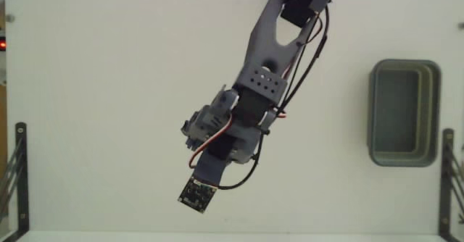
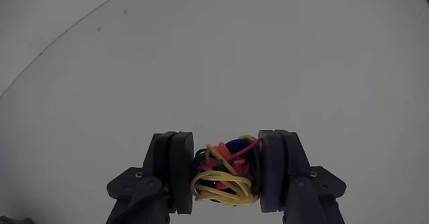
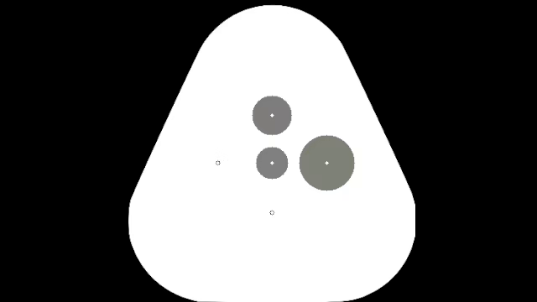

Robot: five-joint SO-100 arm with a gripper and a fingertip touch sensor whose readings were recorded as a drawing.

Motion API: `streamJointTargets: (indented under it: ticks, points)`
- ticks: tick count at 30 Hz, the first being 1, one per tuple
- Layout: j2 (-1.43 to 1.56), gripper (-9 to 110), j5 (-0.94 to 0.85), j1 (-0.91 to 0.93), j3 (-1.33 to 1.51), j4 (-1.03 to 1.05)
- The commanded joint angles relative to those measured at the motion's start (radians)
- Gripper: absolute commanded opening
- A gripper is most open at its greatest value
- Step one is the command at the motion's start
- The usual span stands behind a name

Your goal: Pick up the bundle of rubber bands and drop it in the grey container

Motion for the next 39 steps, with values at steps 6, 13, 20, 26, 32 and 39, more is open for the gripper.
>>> streamJointTargets:
  ticks: [6,13,20,26,32,39]
  points:
    - [0.030,55,0.003,0.000,-0.048,0.013]
    - [0.045,55,0.003,-0.058,-0.029,0.010]
    - [0.069,55,0.003,-0.145,-0.001,0.007]
    - [0.094,55,0.003,-0.237,0.028,0.002]
    - [0.121,55,0.003,-0.334,0.059,-0.002]
    - [0.157,55,0.003,-0.467,0.102,-0.008]
